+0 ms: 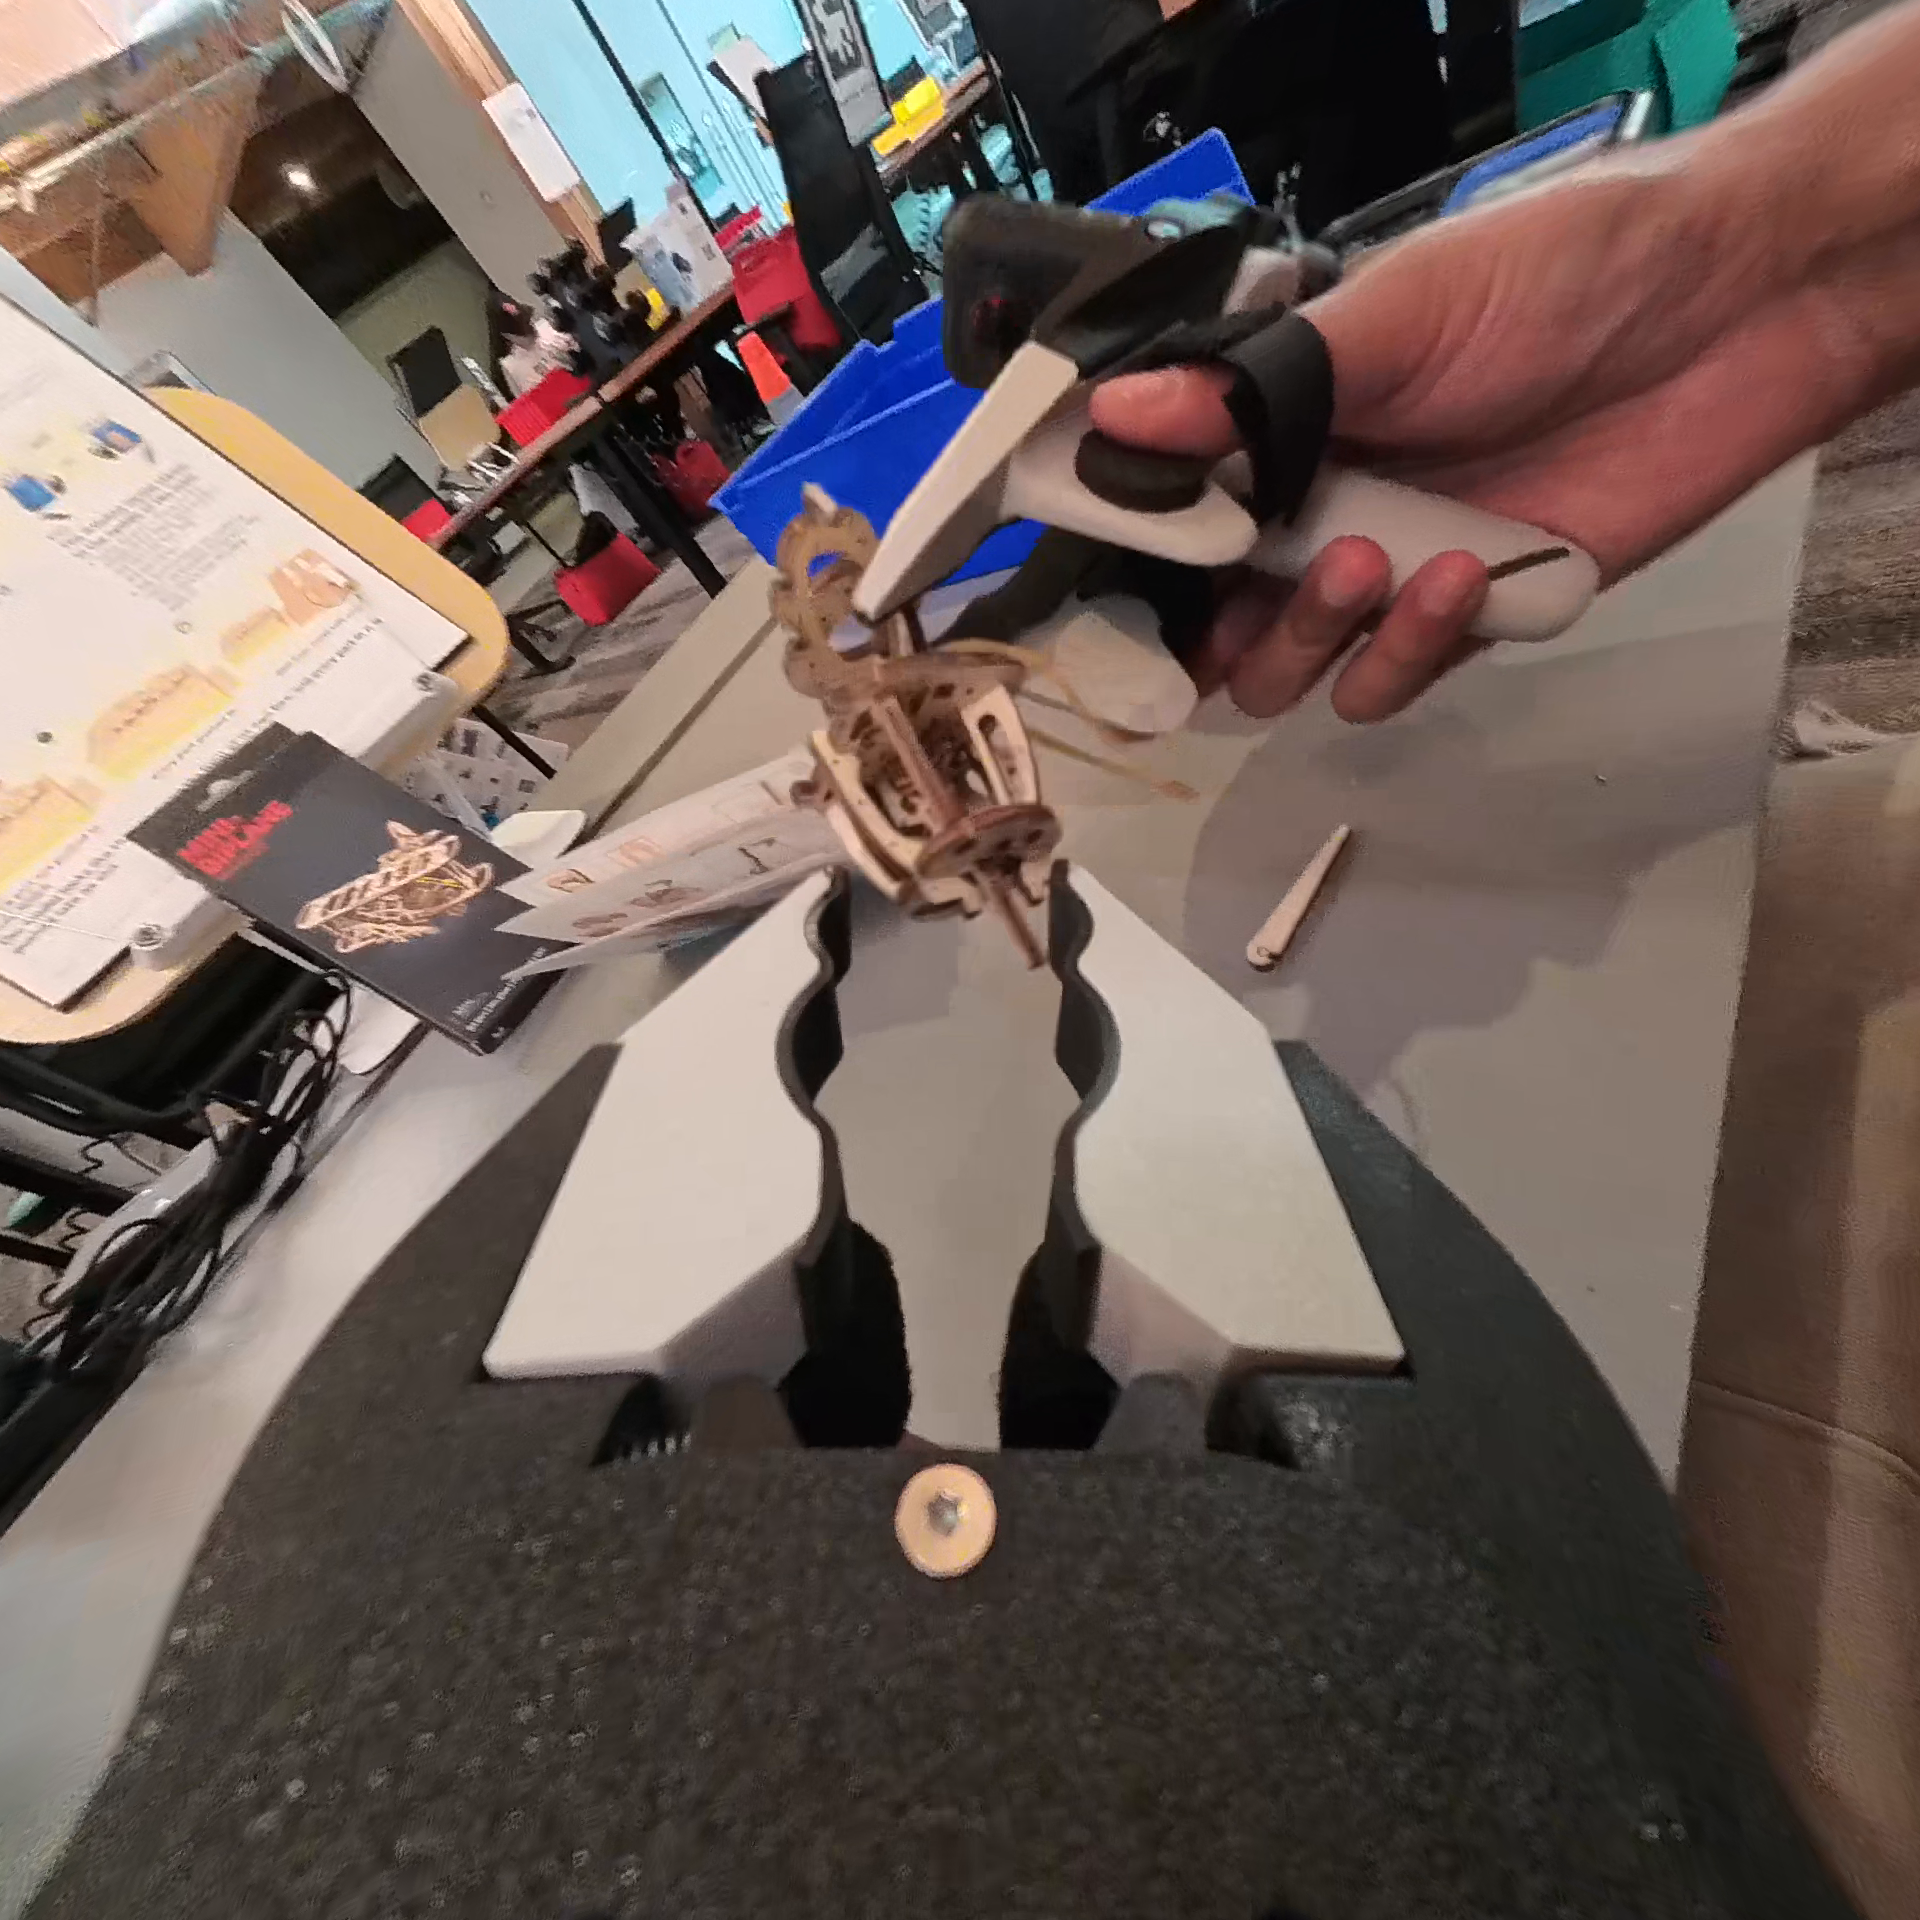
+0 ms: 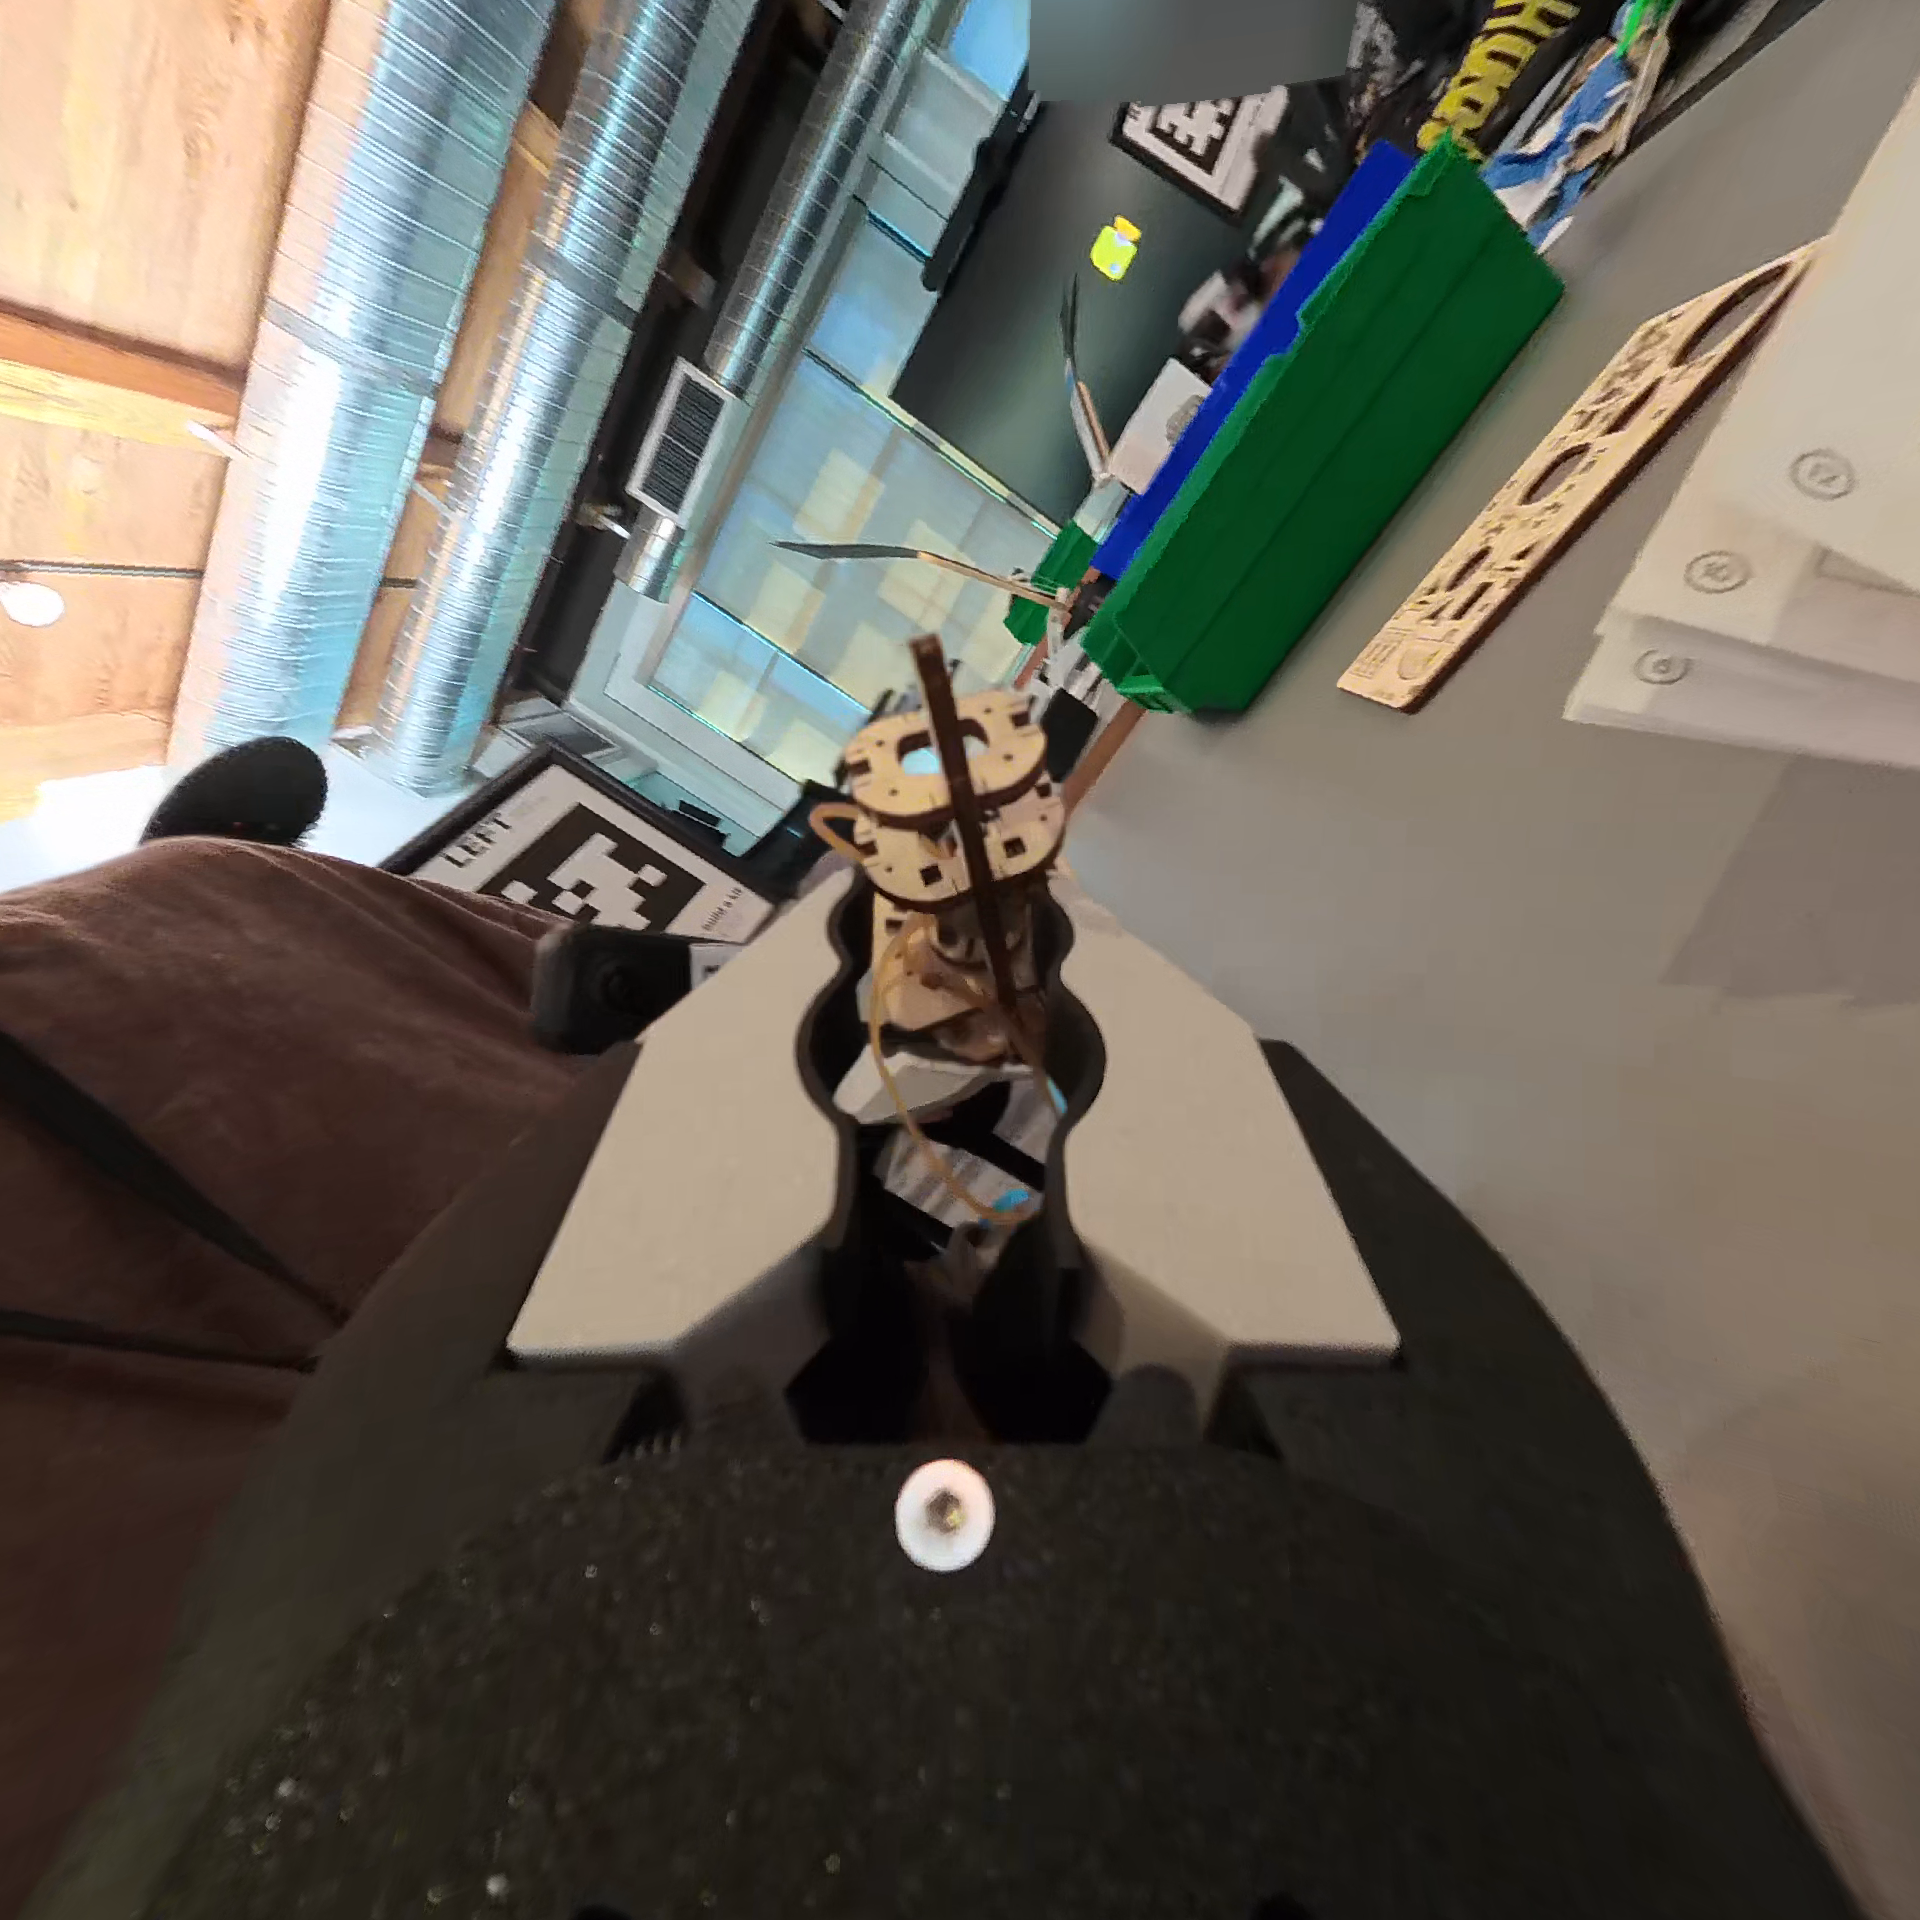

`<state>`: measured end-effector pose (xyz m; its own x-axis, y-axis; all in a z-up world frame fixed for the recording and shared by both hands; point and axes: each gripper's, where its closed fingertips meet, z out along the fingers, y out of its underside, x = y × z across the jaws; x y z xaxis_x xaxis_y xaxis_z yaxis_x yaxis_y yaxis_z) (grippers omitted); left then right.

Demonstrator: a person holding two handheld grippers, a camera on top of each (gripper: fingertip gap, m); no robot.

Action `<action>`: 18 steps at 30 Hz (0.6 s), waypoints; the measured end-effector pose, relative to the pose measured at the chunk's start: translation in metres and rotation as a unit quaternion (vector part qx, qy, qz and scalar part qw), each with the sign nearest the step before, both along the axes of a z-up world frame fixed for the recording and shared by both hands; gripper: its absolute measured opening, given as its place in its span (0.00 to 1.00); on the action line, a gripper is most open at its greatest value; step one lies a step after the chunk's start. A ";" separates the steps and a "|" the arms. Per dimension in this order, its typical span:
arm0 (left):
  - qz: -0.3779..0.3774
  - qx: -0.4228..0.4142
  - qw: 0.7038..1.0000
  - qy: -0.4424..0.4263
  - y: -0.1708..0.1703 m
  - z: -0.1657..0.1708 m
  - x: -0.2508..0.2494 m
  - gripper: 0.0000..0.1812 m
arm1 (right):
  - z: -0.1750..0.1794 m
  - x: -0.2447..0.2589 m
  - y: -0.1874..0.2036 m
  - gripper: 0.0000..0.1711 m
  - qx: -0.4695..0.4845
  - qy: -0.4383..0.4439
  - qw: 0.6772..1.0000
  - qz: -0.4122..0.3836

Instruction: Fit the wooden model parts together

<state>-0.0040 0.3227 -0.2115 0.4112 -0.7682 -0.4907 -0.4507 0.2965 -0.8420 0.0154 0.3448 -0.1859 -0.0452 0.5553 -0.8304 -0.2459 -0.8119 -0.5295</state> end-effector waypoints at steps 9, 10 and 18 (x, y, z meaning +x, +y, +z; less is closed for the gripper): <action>-0.054 -0.107 0.991 -0.059 -0.007 0.027 -0.002 0.17 | -0.024 0.013 0.002 0.17 0.002 -0.092 0.996 0.002; -0.062 -0.145 0.986 -0.050 -0.005 0.026 0.004 0.18 | -0.024 0.011 0.000 0.17 0.001 -0.091 0.996 0.008; -0.120 -0.292 0.949 -0.021 -0.003 0.011 0.020 0.13 | -0.027 -0.006 -0.019 0.17 0.027 -0.127 0.990 0.045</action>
